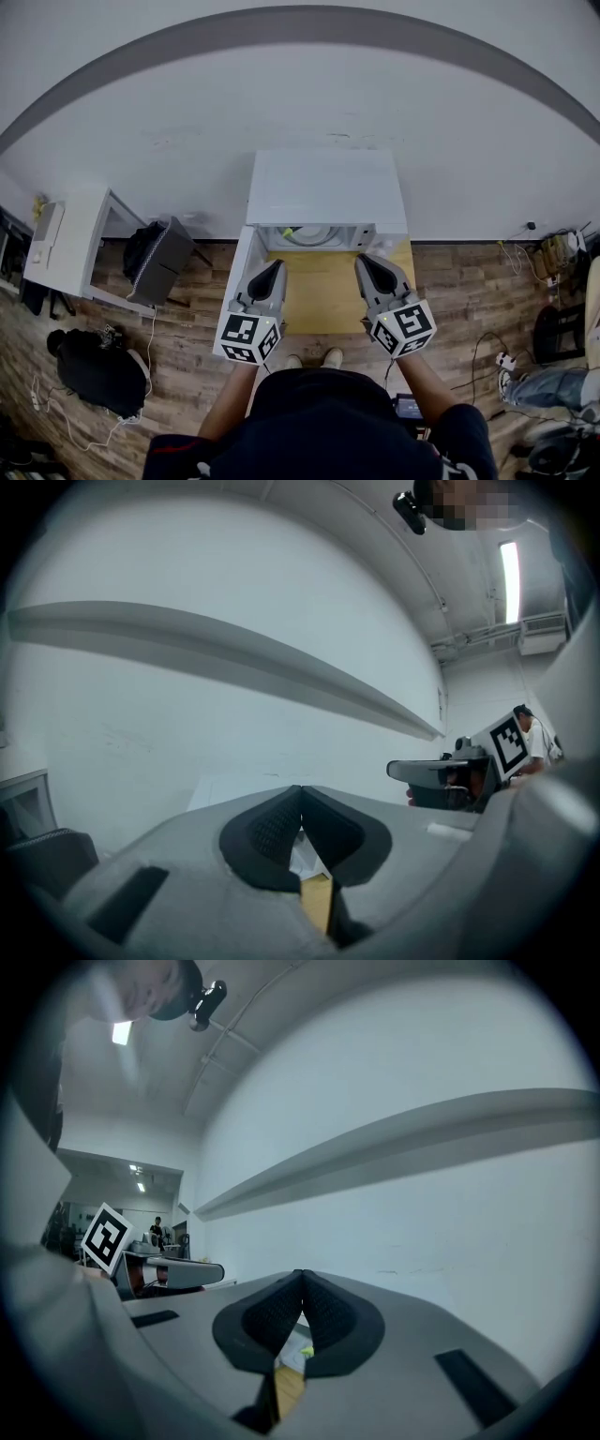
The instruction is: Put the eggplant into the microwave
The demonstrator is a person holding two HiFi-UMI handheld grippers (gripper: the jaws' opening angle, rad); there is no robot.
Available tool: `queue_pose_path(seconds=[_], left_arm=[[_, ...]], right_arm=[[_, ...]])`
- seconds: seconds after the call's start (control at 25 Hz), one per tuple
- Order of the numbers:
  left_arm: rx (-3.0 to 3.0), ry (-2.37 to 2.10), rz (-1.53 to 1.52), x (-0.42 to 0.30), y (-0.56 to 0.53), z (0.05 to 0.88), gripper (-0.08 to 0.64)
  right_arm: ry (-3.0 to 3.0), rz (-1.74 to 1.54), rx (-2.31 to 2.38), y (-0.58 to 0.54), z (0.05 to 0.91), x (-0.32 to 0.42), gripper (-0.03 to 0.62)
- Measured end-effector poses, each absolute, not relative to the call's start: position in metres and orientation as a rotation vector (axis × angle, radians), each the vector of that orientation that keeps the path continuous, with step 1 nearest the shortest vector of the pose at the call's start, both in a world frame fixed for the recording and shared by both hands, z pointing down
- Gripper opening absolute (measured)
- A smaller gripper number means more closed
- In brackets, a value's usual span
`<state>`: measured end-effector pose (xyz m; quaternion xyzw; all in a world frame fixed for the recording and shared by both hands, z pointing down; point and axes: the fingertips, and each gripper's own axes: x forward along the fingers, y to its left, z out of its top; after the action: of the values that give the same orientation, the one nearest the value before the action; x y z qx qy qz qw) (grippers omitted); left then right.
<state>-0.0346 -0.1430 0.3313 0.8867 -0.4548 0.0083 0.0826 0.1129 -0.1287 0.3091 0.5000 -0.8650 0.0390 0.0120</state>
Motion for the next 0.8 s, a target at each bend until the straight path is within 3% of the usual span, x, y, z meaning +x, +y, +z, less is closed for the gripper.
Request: queue_pose_path(seconds=[0.8], left_arm=[[2.675,-1.355,0.004,-0.033,-0.129,0.323,0.017]], right_arm=[[-2.712,0.122,1.602,-0.118,0.304,0.112,0.011]])
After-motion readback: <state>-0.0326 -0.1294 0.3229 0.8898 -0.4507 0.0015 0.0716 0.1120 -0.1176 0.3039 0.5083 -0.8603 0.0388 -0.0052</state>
